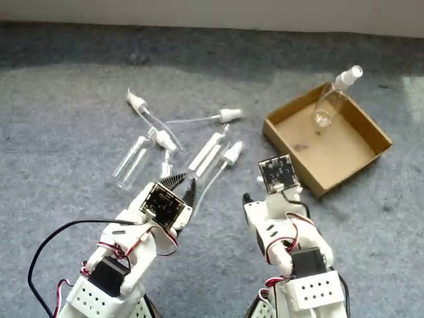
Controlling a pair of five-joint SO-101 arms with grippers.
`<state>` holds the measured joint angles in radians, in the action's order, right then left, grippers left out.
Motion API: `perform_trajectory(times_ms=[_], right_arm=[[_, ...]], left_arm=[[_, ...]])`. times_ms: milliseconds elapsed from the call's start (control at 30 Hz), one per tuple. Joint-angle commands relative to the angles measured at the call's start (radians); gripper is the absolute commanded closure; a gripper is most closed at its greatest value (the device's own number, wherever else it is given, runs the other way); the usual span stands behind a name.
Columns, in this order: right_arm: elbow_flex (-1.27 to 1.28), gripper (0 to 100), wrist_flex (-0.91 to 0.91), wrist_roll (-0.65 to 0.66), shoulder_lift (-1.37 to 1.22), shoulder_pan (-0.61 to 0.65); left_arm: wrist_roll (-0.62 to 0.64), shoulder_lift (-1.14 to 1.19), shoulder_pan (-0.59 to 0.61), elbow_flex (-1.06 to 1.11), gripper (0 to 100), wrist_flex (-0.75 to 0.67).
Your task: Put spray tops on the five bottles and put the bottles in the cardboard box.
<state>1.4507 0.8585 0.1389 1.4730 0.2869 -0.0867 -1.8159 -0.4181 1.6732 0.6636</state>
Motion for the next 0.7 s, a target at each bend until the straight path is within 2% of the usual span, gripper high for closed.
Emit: perform_trajectory(times_ms=[0,167,367,500,667], right_arm=[[0.007,91.1,-0.027,-0.012,0.067,-0.056],[0.047,91.1,-0.027,-0.012,0.157,-0.073],[0.114,91.1,-0.027,-0.012,0.286,-0.076],[0.153,91.1,-0.024,-0.012,0.364,-0.077],[0.16,91.1,-0.025,-0.012,0.364,-0.085]], left_arm=[[-0.048,0.001,-0.007,-0.108,99,0.109],[-0.052,0.002,-0.007,-0.277,99,0.229],[-0.132,0.004,-0.007,-0.412,99,0.367],[-0.227,0.004,-0.005,-0.43,99,0.397],[-0.315,0.004,0.088,-0.437,99,0.397]])
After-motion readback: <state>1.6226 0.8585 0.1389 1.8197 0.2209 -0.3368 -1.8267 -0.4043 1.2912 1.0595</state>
